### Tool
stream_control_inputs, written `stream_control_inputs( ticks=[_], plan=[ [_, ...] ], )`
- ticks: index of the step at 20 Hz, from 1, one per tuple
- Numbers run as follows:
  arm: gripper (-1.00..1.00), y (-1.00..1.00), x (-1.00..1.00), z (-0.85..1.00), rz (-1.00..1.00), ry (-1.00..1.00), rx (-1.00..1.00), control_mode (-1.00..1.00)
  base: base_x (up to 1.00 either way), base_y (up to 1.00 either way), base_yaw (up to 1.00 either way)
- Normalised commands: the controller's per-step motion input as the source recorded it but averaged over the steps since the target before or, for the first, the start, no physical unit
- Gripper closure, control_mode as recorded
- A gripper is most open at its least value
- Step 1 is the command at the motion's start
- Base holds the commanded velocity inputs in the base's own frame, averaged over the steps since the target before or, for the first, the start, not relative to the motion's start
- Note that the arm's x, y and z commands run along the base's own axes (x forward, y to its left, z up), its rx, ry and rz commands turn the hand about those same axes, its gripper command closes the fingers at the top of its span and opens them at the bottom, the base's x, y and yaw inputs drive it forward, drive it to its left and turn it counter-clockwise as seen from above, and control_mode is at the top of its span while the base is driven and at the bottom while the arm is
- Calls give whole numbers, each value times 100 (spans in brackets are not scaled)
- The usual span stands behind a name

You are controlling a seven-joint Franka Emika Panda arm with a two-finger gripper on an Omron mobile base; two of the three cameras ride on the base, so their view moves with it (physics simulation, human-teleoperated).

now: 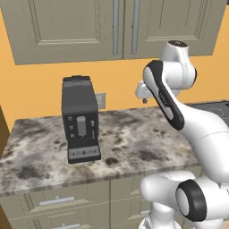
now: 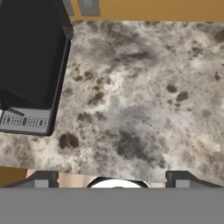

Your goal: Move the bowls from the cabinet to the plates on the dining table.

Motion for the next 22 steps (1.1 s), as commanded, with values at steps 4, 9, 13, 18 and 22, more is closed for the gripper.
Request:
stream_control_inputs(
  ticks=[4, 9, 13, 18, 22],
  plan=[
    [-100, 0, -9, 54, 0, -11, 0, -100, 0, 0, 0],
    [-100, 0, -11, 51, 1, -15, 0, -100, 0, 0, 0],
    [-100, 0, -12, 48, 4, -17, 0, -100, 0, 0, 0],
    [-100, 3, -18, 49, 7, -20, -2, -100, 0, 0, 0],
    [-100, 9, -19, 50, 6, -21, -5, -100, 0, 0, 0]
  ],
)
